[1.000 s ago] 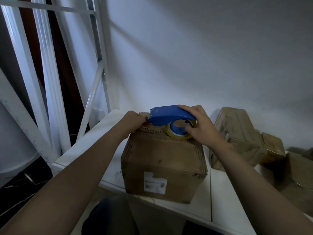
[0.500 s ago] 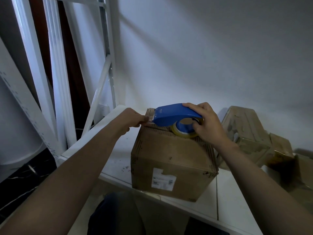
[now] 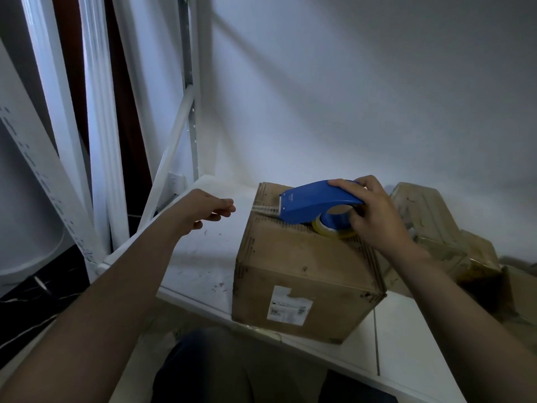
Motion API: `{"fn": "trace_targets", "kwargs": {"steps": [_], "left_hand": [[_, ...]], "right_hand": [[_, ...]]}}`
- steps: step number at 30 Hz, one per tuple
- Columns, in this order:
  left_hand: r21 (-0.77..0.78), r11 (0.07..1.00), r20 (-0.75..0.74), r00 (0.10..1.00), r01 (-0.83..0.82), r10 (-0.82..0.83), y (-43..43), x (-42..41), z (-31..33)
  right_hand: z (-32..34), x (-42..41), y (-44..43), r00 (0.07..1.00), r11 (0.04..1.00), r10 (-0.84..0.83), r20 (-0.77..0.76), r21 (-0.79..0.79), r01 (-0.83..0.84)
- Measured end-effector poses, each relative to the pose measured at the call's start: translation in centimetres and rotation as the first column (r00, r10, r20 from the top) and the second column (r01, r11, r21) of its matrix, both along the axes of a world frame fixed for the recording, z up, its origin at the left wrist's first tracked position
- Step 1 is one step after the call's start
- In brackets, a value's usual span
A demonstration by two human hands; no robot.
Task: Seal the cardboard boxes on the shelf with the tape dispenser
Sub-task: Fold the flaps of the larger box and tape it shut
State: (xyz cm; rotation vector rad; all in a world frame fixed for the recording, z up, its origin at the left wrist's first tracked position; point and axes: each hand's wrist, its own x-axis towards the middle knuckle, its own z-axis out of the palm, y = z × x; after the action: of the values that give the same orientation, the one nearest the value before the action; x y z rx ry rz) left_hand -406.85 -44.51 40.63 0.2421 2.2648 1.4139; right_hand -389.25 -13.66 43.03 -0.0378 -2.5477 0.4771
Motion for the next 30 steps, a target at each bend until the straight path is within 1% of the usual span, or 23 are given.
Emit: {"fn": "trace_targets", "kwargs": {"steps": [8, 13, 17, 25, 28, 30], "left_hand": [[0.048, 0.998, 0.021, 0.999, 0.038, -0.039, -0.4, -1.1, -1.9], [0.094, 0.995, 0.016, 1.0, 0.014, -0.015, -1.4, -2.3, -2.8], [0.128, 0.991, 0.057, 0.997, 0.039, -0.047, -1.7, -2.2, -4.2], [0.186, 0.982, 0.136, 0.99, 0.023, -0.049, 0.2, -0.6, -7.4], [0.229, 0.973, 0.135, 0.99, 0.008, -0.04, 1.1, 0.1, -8.4], [0.24, 0.971, 0.105, 0.994, -0.018, -0.007, 1.8, 0.4, -9.0]], "right_hand": [[0.2, -0.2, -1.2, 0.997, 0.994, -0.076, 0.022, 0.079, 0.074], [-0.2, -0.4, -1.9, 0.996, 0.993, -0.092, 0.02, 0.07, 0.09], [-0.6, -0.6, -2.1, 0.994, 0.994, -0.106, -0.002, 0.028, 0.106], [-0.8, -0.8, -3.0, 0.994, 0.994, -0.106, -0.026, -0.038, 0.105], [-0.9, -0.7, -3.2, 0.992, 0.992, -0.123, -0.023, -0.042, 0.122], [-0.8, -0.7, -3.2, 0.992, 0.992, -0.124, -0.021, -0.032, 0.123]]}}
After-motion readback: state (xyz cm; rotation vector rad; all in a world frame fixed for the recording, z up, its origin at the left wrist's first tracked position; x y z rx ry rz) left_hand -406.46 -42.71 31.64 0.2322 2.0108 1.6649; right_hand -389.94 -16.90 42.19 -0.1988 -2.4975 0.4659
